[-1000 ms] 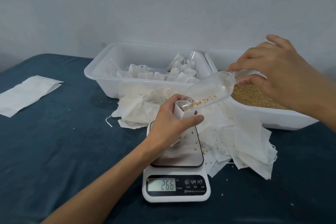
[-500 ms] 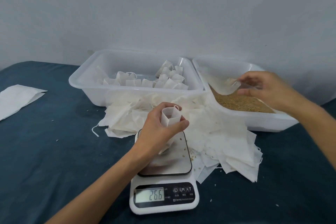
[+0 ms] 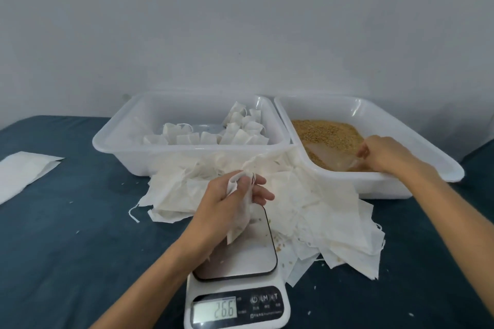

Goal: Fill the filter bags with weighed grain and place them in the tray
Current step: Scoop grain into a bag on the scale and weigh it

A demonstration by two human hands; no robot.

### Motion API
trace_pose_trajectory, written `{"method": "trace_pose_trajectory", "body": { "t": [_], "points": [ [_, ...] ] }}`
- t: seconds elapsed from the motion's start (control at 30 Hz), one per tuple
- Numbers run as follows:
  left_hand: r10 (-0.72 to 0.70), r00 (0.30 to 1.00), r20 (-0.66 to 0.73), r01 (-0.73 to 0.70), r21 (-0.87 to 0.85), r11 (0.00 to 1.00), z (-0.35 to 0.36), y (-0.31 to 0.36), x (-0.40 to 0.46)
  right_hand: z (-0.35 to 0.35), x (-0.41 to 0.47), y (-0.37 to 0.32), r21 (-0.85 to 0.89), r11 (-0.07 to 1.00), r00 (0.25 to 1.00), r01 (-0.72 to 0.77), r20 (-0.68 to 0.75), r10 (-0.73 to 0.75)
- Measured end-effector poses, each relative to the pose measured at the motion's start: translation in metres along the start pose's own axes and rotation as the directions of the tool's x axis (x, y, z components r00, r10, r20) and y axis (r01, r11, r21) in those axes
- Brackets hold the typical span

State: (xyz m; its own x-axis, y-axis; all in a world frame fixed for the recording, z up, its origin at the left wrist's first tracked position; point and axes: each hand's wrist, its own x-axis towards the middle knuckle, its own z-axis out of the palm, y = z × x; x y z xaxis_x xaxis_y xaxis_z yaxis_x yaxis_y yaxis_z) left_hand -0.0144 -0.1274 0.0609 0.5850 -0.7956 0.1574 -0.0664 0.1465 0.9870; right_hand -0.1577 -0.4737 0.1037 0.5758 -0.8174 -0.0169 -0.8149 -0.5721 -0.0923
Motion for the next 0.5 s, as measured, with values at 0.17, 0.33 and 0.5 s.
{"method": "trace_pose_trajectory", "body": {
  "t": [0.17, 0.33, 0.5],
  "points": [
    [0.053, 0.995, 0.091, -0.046, -0.070, 0.996, -0.016, 0.030, 0.032, 0.001, -0.045, -0.054, 0.407, 0.806, 0.792, 0.429, -0.599, -0.119],
    [0.203, 0.969, -0.139, -0.141, 0.362, 0.921, -0.048, 0.070, 0.117, 0.017, -0.068, -0.102, 0.617, 0.549, 0.796, 0.564, -0.583, -0.163],
    [0.225, 0.937, -0.266, 0.045, 0.732, 0.680, -0.092, 0.065, 0.200, 0.021, -0.066, -0.098, 0.712, 0.433, 0.818, 0.553, -0.564, -0.116]
  ]
}}
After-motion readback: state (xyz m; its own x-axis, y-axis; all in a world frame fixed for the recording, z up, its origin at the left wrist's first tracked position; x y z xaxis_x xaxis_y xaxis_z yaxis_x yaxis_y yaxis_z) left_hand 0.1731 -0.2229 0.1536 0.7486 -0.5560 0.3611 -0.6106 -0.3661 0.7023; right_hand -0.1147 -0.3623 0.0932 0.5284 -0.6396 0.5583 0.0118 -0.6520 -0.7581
